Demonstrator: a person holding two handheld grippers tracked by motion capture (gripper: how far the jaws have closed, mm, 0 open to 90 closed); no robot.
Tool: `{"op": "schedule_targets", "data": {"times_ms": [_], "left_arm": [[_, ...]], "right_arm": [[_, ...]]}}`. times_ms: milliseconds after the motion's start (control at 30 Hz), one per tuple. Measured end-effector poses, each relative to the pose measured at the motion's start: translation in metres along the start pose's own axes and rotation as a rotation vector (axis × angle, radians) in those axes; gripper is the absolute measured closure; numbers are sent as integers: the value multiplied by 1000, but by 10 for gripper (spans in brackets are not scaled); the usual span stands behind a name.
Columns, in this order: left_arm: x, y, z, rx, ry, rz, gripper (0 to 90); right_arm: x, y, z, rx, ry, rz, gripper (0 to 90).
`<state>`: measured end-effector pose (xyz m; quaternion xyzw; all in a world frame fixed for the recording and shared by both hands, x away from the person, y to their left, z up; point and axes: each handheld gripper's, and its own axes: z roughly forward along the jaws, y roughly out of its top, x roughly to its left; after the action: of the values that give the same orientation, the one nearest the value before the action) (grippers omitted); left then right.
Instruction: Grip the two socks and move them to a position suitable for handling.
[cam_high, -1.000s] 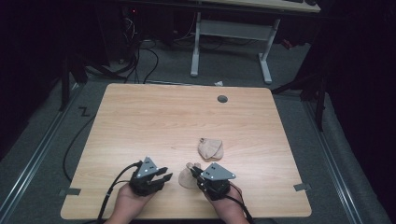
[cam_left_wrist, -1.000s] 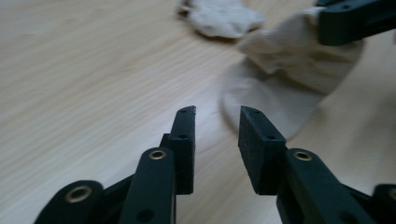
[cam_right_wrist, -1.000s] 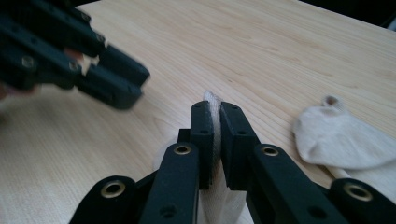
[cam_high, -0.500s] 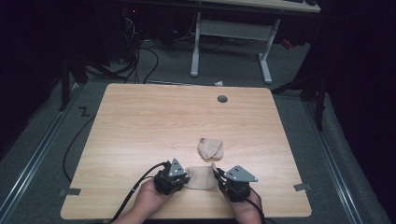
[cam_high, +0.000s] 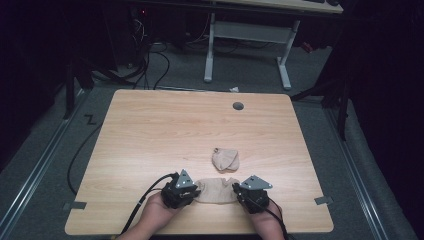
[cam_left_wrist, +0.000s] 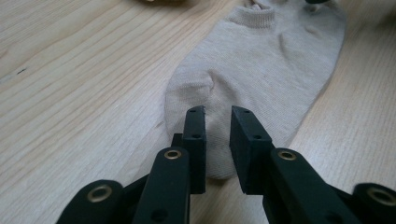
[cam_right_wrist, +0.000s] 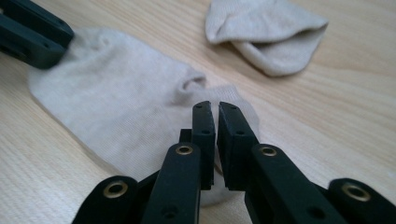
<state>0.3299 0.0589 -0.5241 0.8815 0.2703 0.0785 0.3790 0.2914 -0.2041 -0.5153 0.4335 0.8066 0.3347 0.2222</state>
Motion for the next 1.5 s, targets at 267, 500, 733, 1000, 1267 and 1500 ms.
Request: {"op": "schedule_targets", "data": {"times_ms": [267,500,733,1000,1267,1500], "left_arm": [[9,-14,-15,3,34,-21,777],[10,-28,-28,1,48,-44,793],[8,-31,-36,33,66,-6,793],[9,-34,-40,42,74,-20,793],[4,-40,-48,57,85,-16,787],[20,-34,-73,-116,77,-84,682]], "right_arm": [[6,3,15,58,60,-20,854],[13,8,20,56,89,-35,852],[23,10,21,55,105,-77,851],[30,8,17,58,120,-104,843],[36,7,15,54,149,-115,836],[17,15,-6,-61,76,-59,811]]}}
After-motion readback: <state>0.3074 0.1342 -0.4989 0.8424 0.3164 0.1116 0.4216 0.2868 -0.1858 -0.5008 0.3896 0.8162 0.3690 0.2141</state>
